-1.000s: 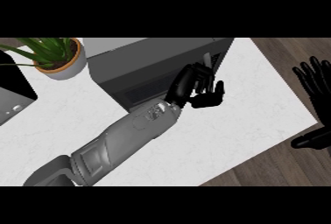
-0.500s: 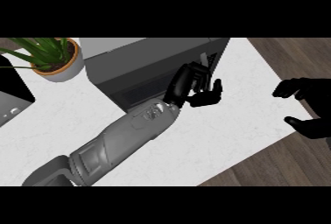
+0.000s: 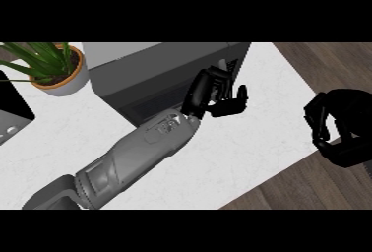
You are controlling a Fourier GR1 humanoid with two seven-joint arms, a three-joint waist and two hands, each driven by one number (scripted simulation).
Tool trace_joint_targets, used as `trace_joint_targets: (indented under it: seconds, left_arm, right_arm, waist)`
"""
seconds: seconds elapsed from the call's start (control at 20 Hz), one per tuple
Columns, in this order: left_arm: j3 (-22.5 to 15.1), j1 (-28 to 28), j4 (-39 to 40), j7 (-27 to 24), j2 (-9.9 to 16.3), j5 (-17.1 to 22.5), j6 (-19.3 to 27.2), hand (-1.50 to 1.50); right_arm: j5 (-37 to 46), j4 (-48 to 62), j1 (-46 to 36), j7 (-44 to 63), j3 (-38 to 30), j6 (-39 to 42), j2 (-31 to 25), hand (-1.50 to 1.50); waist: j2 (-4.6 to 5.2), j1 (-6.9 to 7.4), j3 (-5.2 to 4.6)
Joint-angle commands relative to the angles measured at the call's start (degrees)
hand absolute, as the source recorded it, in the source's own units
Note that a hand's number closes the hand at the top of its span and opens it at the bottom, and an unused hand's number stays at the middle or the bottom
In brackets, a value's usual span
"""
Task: Pick up the milk, place it into the microwave and close the microwave
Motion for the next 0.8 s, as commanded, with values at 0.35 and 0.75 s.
trace_joint_targets:
  seconds: [0.35,0.75]
  left_arm:
    - [-0.35,-4.47,2.21,-0.35,-2.60,0.89,1.13,1.50]
    - [-0.47,-3.61,2.11,-1.24,-2.57,1.56,3.58,1.50]
  right_arm:
    - [-1.72,-6.50,0.41,-0.68,3.30,3.87,0.19,1.50]
    - [-3.25,-10.39,1.57,0.96,4.25,3.85,-0.58,1.50]
  waist:
    - [0.51,-2.77,0.36]
    - [0.44,-3.98,0.37]
